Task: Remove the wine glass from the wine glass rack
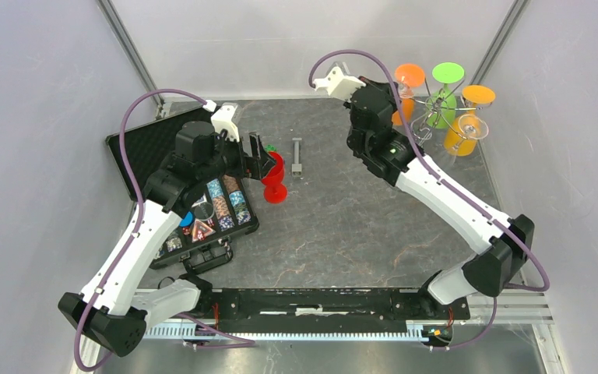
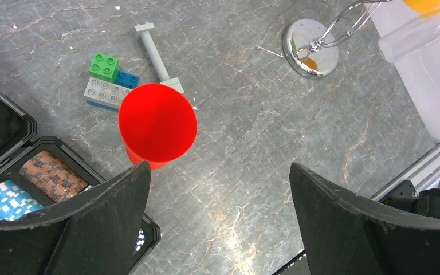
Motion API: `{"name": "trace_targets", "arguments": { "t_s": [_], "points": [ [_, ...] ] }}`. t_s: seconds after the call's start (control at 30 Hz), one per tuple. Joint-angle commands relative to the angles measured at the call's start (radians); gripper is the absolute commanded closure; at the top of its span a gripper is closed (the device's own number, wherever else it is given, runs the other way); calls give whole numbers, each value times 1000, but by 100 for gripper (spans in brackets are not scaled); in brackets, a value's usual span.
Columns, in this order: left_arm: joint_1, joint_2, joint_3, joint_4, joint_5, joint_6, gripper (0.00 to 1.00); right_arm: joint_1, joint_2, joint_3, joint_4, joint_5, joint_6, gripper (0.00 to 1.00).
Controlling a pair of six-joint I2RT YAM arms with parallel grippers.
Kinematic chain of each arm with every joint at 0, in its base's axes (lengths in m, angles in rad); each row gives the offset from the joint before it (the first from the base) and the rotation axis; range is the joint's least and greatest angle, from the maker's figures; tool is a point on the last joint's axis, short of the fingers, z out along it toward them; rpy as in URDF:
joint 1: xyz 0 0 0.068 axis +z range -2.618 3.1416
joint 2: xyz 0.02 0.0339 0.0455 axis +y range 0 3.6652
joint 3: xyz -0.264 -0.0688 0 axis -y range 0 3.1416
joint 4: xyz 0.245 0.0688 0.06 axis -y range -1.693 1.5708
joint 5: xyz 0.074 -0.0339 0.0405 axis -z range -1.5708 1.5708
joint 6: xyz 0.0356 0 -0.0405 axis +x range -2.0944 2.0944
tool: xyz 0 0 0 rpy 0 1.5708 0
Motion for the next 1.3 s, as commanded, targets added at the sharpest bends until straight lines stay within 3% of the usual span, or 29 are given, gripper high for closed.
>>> {"name": "trace_targets", "arguments": {
  "t_s": [0.0,0.53,0.83,1.27],
  "points": [
    [7,-8,17,52,11,-42,5,4,59,49,158,54,-76,100],
    [8,-28,2,59,-3,-51,2,-88,102,74,184,148,-84,100],
    [8,-48,-5,86,-11,-49,1,-82,20,71,-74,81,76,100],
    [8,-37,6,137,18,-88,0,45,-105,17,-276,88,151,100]
  ]
}}
